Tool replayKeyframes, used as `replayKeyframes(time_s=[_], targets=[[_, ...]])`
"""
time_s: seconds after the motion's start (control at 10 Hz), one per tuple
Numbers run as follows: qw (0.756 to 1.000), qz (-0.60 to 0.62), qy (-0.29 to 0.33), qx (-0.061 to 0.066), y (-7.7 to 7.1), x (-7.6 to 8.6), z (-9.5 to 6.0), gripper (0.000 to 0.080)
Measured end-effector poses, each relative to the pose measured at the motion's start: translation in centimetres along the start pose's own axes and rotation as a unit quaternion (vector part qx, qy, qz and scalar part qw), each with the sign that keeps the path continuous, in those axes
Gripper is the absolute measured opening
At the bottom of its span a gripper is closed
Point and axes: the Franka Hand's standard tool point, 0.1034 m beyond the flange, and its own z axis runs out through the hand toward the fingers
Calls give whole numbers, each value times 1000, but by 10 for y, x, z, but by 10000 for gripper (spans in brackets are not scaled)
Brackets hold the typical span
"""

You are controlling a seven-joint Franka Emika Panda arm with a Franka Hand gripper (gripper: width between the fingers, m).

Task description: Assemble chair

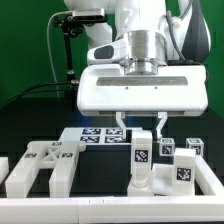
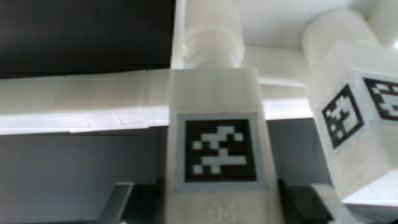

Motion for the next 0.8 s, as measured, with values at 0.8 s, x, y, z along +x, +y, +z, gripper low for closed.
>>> replayKeyframes(time_s=[0.8], targets=[[1000, -2, -8, -2, 1, -5, 10, 366]])
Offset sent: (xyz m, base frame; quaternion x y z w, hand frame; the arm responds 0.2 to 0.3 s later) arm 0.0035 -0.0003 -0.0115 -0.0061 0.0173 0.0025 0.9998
